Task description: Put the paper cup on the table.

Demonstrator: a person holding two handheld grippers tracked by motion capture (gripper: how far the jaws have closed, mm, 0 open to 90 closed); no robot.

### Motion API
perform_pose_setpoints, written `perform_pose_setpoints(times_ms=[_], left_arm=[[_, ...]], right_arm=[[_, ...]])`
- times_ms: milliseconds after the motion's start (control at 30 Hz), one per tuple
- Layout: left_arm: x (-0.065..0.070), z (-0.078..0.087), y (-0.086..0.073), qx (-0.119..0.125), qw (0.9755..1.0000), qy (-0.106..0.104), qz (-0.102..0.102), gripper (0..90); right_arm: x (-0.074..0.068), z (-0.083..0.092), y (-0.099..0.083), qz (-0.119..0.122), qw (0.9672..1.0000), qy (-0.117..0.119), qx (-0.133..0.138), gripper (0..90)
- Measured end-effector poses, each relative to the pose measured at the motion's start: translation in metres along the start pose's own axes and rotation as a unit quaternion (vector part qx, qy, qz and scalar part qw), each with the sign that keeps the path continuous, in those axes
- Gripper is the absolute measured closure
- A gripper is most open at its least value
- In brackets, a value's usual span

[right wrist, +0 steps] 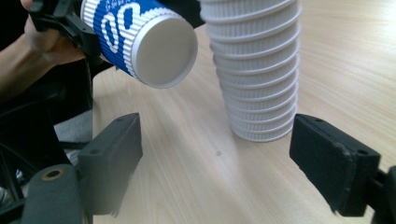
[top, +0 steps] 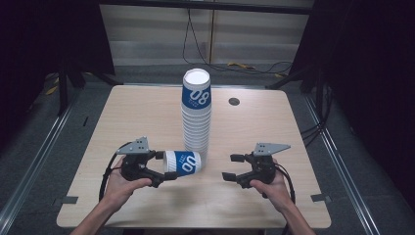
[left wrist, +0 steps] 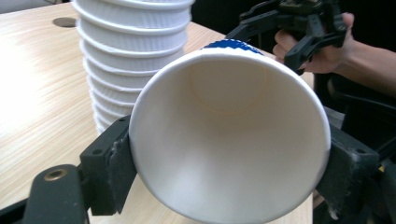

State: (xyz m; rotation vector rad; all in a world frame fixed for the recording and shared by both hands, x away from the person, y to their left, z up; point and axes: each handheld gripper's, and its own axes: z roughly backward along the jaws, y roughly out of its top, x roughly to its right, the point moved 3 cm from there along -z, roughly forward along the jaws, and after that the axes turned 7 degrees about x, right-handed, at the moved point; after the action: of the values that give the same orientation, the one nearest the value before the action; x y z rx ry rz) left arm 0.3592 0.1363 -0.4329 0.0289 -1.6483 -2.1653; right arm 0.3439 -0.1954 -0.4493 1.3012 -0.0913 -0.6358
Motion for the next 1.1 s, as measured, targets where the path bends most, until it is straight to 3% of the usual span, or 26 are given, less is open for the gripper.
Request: perform_pose_setpoints(times_ms=[233, 367, 467, 567, 733, 867, 1000, 1100], left_arm=[[-0.001, 0.008, 0.001, -0.010, 0.9998, 0.011, -0.012, 18.2], [-0.002, 0.016, 0.002, -0.015, 0.9993, 0.028, -0.021, 18.2], [-0.003, 0.023, 0.003, -0.009, 0.9987, 0.048, -0.017, 18.2], [-0.006, 0.028, 0.001, -0.016, 0.9984, 0.054, -0.009, 18.2], [-0.009, 0.031, 0.001, -0.037, 0.9981, 0.049, -0.004, 18.3], [-0.013, 0.034, 0.002, -0.038, 0.9977, 0.056, 0.008, 18.2], [-0.019, 0.039, 0.005, -0.045, 0.9962, 0.074, 0.011, 18.3], [-0.024, 0.046, 0.006, -0.059, 0.9936, 0.096, 0.008, 18.3]], right_arm=[[0.002, 0.004, -0.002, -0.008, 0.9999, -0.009, 0.003, 18.5], [0.005, 0.004, -0.005, -0.011, 0.9998, -0.016, -0.002, 19.4], [0.006, 0.005, -0.004, -0.011, 0.9997, -0.021, 0.001, 20.0], [0.005, 0.005, -0.004, -0.010, 0.9997, -0.023, 0.002, 20.0], [0.006, 0.005, -0.004, -0.009, 0.9997, -0.022, 0.001, 20.3], [0.007, 0.005, -0.005, -0.007, 0.9997, -0.024, 0.003, 21.2], [0.007, 0.004, -0.005, -0.005, 0.9997, -0.022, 0.000, 21.4], [0.006, 0.003, -0.006, -0.005, 0.9998, -0.020, -0.005, 21.6]])
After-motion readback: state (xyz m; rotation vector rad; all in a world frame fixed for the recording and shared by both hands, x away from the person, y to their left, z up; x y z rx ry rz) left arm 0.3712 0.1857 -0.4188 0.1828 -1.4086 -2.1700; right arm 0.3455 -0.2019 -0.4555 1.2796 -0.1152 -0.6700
